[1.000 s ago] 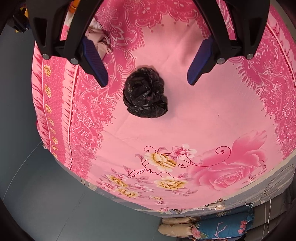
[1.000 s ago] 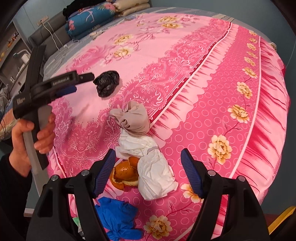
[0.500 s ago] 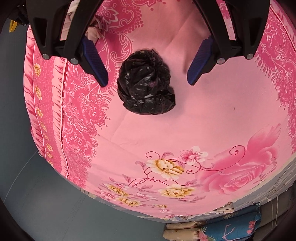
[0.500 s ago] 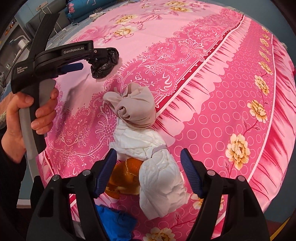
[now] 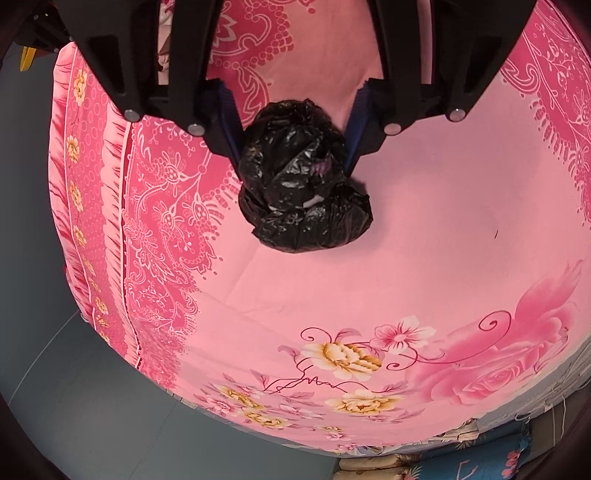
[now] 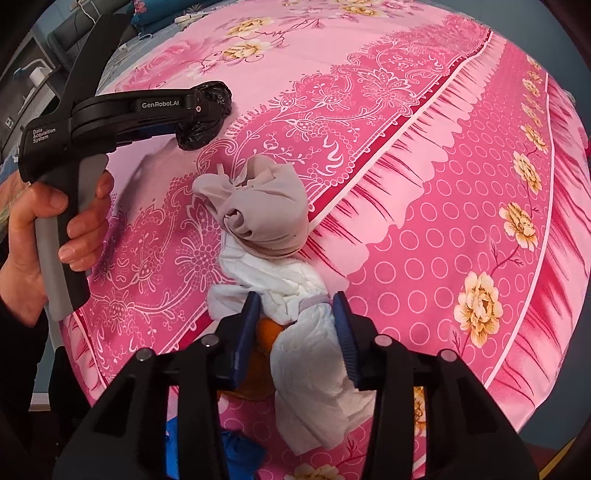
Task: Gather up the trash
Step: 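Grasp the black plastic bag with the left tool while the right tool grasps white tissue, then lift the black bag and white tissue with both tools toward the yellow bin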
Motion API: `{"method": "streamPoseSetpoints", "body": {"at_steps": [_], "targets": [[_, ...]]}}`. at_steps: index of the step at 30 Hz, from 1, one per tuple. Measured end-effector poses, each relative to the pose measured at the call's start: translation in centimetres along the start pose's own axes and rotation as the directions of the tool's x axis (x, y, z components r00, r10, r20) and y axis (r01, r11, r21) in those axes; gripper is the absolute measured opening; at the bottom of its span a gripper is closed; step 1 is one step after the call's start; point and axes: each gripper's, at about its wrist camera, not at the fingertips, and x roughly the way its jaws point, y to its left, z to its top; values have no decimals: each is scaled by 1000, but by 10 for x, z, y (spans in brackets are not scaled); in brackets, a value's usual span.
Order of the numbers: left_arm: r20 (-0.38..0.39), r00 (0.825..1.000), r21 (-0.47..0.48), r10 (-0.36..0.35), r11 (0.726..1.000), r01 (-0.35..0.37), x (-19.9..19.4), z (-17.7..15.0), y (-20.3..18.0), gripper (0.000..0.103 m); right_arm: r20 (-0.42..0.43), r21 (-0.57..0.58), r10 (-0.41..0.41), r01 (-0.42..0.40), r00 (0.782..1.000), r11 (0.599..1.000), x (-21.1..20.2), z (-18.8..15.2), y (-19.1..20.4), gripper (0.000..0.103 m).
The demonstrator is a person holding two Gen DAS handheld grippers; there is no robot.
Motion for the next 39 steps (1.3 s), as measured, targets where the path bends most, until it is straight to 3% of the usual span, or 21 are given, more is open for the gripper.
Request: {"method": "streamPoseSetpoints", "body": {"at_steps": [10,28,39], "targets": [[11,1000,3,6,1000,-6,-12,-1,0,41,23,-12,-26,26,999,1000,-12,-4,1,20],[68,998,-35,11,999,-9,-64,-16,11,41,89,10,-17,16,996,1000,-55,-19,5,18],[108,994,-53,18,999,-12,-106,-34,13,41,175,10,-24,22,984,1000,-100,-35,8,14]]}}
